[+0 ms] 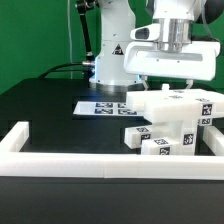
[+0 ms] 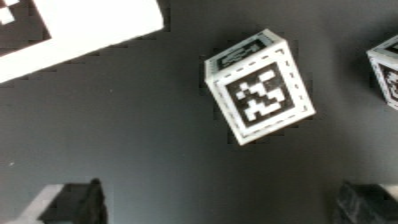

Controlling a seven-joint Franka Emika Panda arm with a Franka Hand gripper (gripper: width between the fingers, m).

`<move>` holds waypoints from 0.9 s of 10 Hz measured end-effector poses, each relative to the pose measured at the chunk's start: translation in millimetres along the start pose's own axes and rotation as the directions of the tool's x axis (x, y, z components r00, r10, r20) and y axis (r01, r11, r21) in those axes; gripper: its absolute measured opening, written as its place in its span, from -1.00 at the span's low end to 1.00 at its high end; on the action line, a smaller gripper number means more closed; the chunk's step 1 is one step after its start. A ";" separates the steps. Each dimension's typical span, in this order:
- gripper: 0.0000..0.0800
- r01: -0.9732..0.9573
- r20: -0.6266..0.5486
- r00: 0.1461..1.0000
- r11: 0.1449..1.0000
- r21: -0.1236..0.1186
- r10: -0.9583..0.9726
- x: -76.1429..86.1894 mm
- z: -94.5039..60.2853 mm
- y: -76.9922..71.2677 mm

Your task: Assemble chair

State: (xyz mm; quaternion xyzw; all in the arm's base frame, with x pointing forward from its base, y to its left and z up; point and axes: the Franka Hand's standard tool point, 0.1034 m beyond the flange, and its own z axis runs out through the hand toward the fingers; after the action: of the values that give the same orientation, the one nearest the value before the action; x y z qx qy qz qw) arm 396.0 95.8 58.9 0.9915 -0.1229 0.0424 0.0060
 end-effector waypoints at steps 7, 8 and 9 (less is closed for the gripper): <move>0.62 0.110 -0.006 0.994 0.994 0.016 -0.110 6.3 -4.4 -14.1; 0.62 0.110 -0.006 0.994 0.994 0.016 -0.110 6.2 -4.3 -14.1; 0.62 0.113 -0.006 0.994 0.994 0.016 -0.113 5.6 -4.3 -15.2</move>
Offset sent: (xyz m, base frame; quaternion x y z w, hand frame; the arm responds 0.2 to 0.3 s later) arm 0.0055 0.0239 0.0029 0.0477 -0.0273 -0.0589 0.9968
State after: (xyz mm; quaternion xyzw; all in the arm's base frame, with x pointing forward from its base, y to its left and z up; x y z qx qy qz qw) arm 404.7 109.3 63.7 0.9968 -0.0664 0.0453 0.0005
